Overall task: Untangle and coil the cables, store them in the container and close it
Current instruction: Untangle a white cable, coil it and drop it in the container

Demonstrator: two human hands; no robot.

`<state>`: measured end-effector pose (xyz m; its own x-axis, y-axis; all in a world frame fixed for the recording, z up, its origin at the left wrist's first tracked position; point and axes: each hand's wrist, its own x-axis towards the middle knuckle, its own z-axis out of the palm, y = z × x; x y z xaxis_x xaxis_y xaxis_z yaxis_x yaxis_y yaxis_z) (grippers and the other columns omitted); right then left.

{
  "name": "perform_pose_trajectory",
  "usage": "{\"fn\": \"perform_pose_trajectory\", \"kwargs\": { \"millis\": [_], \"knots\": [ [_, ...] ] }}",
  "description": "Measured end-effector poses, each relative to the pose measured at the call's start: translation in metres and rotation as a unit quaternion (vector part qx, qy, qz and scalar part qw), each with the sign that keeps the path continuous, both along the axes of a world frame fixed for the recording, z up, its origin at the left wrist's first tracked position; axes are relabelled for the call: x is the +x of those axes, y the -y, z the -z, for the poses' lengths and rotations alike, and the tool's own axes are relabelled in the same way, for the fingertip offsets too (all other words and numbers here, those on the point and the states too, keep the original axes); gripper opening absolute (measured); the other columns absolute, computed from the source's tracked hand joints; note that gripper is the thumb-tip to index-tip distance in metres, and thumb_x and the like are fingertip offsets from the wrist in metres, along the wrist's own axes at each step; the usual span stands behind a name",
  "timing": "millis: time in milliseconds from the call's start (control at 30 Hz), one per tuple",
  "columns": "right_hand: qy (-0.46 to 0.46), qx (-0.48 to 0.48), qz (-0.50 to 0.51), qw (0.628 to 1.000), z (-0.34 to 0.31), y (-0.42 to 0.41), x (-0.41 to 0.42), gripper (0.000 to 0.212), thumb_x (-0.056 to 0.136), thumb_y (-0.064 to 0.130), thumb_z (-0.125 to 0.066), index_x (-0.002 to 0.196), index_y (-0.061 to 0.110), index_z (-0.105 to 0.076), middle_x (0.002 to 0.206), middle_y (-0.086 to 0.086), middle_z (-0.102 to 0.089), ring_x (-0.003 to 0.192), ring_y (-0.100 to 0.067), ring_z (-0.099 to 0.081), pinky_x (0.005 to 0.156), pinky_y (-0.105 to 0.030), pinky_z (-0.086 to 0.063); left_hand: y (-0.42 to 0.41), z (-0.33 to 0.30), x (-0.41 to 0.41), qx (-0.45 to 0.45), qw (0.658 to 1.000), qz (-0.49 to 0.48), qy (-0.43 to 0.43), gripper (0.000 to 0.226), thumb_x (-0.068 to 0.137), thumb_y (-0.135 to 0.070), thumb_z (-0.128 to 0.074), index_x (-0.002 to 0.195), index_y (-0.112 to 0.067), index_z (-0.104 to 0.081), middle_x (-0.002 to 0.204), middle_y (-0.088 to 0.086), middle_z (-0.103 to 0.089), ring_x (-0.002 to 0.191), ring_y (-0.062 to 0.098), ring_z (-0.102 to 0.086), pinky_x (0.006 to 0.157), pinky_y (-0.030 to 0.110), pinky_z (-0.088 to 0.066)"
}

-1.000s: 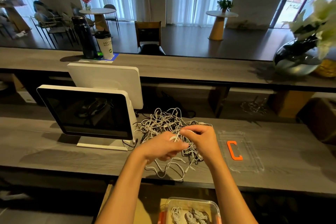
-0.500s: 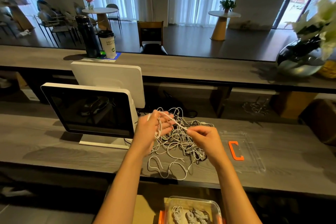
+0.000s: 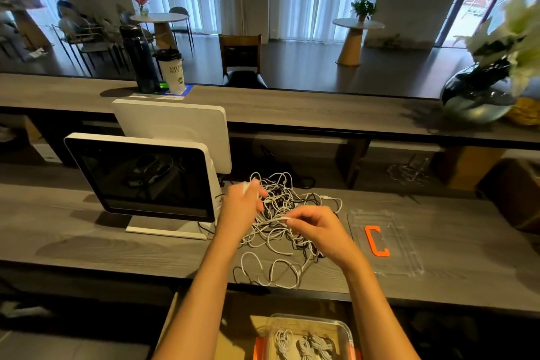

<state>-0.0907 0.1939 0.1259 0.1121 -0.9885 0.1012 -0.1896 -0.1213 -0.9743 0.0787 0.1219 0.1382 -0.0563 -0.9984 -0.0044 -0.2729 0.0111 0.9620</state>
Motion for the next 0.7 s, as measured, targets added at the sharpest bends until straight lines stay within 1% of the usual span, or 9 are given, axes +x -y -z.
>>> {"fn": "perform_pose_trajectory", "kwargs": {
  "millis": [100, 200, 267, 367, 433, 500, 533, 600, 700],
  "knots": [
    [0.0, -0.019, 0.015, 1.0, -0.006, 0.002, 0.004, 0.014, 0.094, 0.008, -0.063, 0.095, 0.012, -0.077, 0.069, 0.009, -0.066, 0.063, -0.002, -0.054, 0.059, -0.019, -0.043, -0.004, -0.001, -0.01, 0.015, 0.994, 0.058, 0.088, 0.038, 0.104, -0.022, -0.043, 0.076, -0.014, -0.068, 0.053, -0.002, -0.058, 0.048, 0.01, -0.051, 0.06, 0.027, -0.04],
    [0.003, -0.044, 0.046, 0.998, -0.008, 0.002, 0.009, 0.017, 0.094, 0.005, -0.062, 0.092, 0.014, -0.077, 0.071, 0.007, -0.069, 0.064, -0.003, -0.057, 0.059, -0.021, -0.045, -0.011, -0.004, -0.014, 0.039, 0.984, 0.125, 0.124, 0.048, 0.106, -0.032, -0.039, 0.071, -0.015, -0.066, 0.057, 0.001, -0.061, 0.051, 0.013, -0.056, 0.058, 0.025, -0.042],
    [0.013, -0.055, 0.1, 0.993, -0.007, 0.003, 0.011, 0.014, 0.091, 0.005, -0.067, 0.087, 0.012, -0.078, 0.074, -0.004, -0.073, 0.067, -0.014, -0.063, 0.062, -0.031, -0.051, -0.019, -0.005, -0.016, 0.109, 0.976, 0.17, 0.078, 0.059, 0.106, -0.049, -0.029, 0.078, -0.012, -0.066, 0.057, 0.003, -0.062, 0.048, 0.014, -0.055, 0.051, 0.023, -0.042],
    [0.008, -0.041, 0.163, 0.986, -0.002, 0.004, 0.01, 0.005, 0.084, 0.009, -0.076, 0.08, 0.011, -0.078, 0.071, -0.006, -0.072, 0.063, -0.015, -0.062, 0.06, -0.029, -0.05, -0.027, -0.003, -0.014, 0.215, 0.948, 0.234, -0.03, 0.068, 0.1, -0.066, -0.022, 0.09, -0.012, -0.063, 0.057, 0.002, -0.06, 0.044, 0.009, -0.047, 0.041, 0.018, -0.032],
    [0.002, -0.021, 0.167, 0.986, 0.001, 0.003, 0.008, 0.005, 0.083, 0.011, -0.077, 0.079, 0.014, -0.078, 0.072, -0.006, -0.073, 0.064, -0.019, -0.063, 0.062, -0.032, -0.051, -0.027, -0.001, -0.011, 0.233, 0.922, 0.303, -0.057, 0.065, 0.095, -0.068, -0.038, 0.096, -0.009, -0.064, 0.065, 0.002, -0.059, 0.047, 0.007, -0.041, 0.041, 0.017, -0.029],
    [0.015, -0.006, 0.16, 0.987, 0.001, 0.002, 0.004, 0.005, 0.083, 0.009, -0.076, 0.082, 0.013, -0.079, 0.073, -0.006, -0.073, 0.064, -0.016, -0.064, 0.061, -0.028, -0.051, -0.026, -0.001, -0.007, 0.221, 0.908, 0.349, -0.073, 0.051, 0.092, -0.056, -0.055, 0.083, -0.007, -0.064, 0.06, -0.004, -0.053, 0.046, 0.006, -0.036, 0.042, 0.015, -0.027],
    [0.023, 0.005, 0.158, 0.987, 0.001, 0.001, 0.002, 0.003, 0.083, 0.008, -0.077, 0.083, 0.011, -0.079, 0.071, -0.005, -0.073, 0.061, -0.01, -0.061, 0.058, -0.023, -0.049, -0.025, 0.0, -0.005, 0.213, 0.911, 0.343, -0.086, 0.042, 0.095, -0.048, -0.056, 0.075, -0.011, -0.061, 0.054, -0.007, -0.049, 0.044, 0.005, -0.034, 0.042, 0.015, -0.027],
    [0.03, 0.028, 0.155, 0.987, 0.001, 0.0, -0.003, 0.004, 0.083, 0.011, -0.077, 0.085, 0.008, -0.079, 0.067, -0.002, -0.07, 0.053, 0.001, -0.055, 0.052, -0.014, -0.042, -0.019, 0.001, -0.001, 0.191, 0.932, 0.292, -0.096, 0.042, 0.1, -0.043, -0.05, 0.068, -0.017, -0.056, 0.049, -0.008, -0.042, 0.044, 0.007, -0.035, 0.045, 0.018, -0.028],
    [0.036, 0.074, 0.163, 0.983, 0.003, -0.001, -0.01, 0.005, 0.084, 0.011, -0.076, 0.086, 0.007, -0.079, 0.065, -0.002, -0.069, 0.048, -0.002, -0.049, 0.047, -0.014, -0.038, -0.01, 0.005, 0.004, 0.11, 0.974, 0.191, -0.046, 0.048, 0.105, -0.04, -0.042, 0.067, -0.016, -0.057, 0.049, -0.003, -0.049, 0.05, 0.016, -0.049, 0.062, 0.032, -0.041]
  ]
}}
